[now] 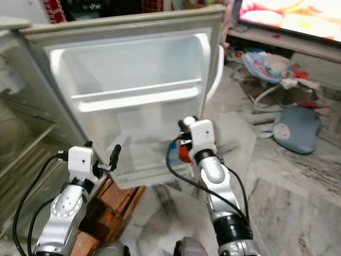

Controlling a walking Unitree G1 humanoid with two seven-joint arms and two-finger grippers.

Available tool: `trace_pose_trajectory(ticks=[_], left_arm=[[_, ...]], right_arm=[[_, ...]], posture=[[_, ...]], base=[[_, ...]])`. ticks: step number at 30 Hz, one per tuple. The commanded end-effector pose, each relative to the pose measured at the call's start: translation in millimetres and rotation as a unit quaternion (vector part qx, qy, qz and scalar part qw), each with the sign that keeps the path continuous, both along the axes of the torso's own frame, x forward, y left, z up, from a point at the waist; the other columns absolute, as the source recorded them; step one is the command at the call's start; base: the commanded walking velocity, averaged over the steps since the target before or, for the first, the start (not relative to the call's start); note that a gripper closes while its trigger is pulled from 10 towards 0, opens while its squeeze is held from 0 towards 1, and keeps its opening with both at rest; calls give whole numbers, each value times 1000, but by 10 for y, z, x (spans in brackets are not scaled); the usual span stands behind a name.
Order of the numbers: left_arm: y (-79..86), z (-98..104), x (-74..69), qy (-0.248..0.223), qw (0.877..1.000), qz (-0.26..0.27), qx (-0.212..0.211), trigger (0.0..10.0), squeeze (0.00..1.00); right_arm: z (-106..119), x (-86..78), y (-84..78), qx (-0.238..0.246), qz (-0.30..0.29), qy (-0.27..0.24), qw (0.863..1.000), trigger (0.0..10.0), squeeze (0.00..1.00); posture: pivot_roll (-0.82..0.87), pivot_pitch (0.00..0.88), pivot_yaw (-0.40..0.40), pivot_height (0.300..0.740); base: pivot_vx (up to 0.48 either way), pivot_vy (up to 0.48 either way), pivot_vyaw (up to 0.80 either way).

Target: Restocking fridge

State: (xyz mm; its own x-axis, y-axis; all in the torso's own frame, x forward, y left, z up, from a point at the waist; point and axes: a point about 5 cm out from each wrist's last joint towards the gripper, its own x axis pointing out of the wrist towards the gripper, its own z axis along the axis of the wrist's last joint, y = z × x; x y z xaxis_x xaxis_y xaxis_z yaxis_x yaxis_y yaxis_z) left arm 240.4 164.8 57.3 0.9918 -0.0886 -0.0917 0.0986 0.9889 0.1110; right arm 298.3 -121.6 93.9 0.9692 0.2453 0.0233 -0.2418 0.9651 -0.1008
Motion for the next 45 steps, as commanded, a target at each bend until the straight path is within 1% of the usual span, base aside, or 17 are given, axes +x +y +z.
trace_pose_trajectory(ticks=[1,2,3,5,7,8,12,17,23,34,38,45], left_arm=[[101,11,-35,-1,1000,26,11,10000,0],[101,11,-35,-1,1000,26,11,10000,0],[156,8,-63,-1,999,39,17,10000,0],[213,-2,-91,2,999,49,23,10000,0],[237,-8,-104,3,998,51,26,10000,0],[309,-35,-136,11,998,58,33,10000,0],[355,-35,-141,12,997,60,38,10000,0],[342,-11,-103,9,997,57,44,10000,0],[340,-10,-120,12,997,57,45,10000,0],[318,-5,-109,12,998,55,42,10000,0],[266,3,-97,8,998,45,42,10000,0],[236,14,-81,5,998,44,38,10000,0]], right_arm=[[72,-6,89,10,16,-14,1000,10000,0],[72,-6,89,10,16,-14,1000,10000,0],[62,-17,111,16,19,-11,1000,10000,0],[59,-27,132,23,23,-11,999,10000,0],[61,-31,142,28,25,-12,999,10000,0],[62,-37,158,29,28,-12,999,10000,0],[52,-31,156,26,28,-10,999,10000,0],[65,-8,125,26,21,-12,999,10000,0],[55,-31,113,30,19,-11,999,10000,0],[50,-27,135,30,21,-10,999,10000,0],[54,-26,124,28,19,-11,999,10000,0],[50,-26,113,26,20,-10,999,10000,0]], posture=[[116,59,-17,740],[116,59,-17,740],[119,62,-17,740],[121,64,-16,740],[124,65,-16,740],[128,66,-15,740],[132,67,-13,740],[129,70,-7,740],[130,75,-3,740],[132,77,-4,740],[132,77,-4,740],[128,77,-8,740]], base=[[0,0,0],[0,0,0],[0,0,0],[0,0,0],[0,0,0],[0,0,0],[0,0,0],[0,68,0],[0,0,0],[0,445,0],[0,0,0],[0,0,0]])
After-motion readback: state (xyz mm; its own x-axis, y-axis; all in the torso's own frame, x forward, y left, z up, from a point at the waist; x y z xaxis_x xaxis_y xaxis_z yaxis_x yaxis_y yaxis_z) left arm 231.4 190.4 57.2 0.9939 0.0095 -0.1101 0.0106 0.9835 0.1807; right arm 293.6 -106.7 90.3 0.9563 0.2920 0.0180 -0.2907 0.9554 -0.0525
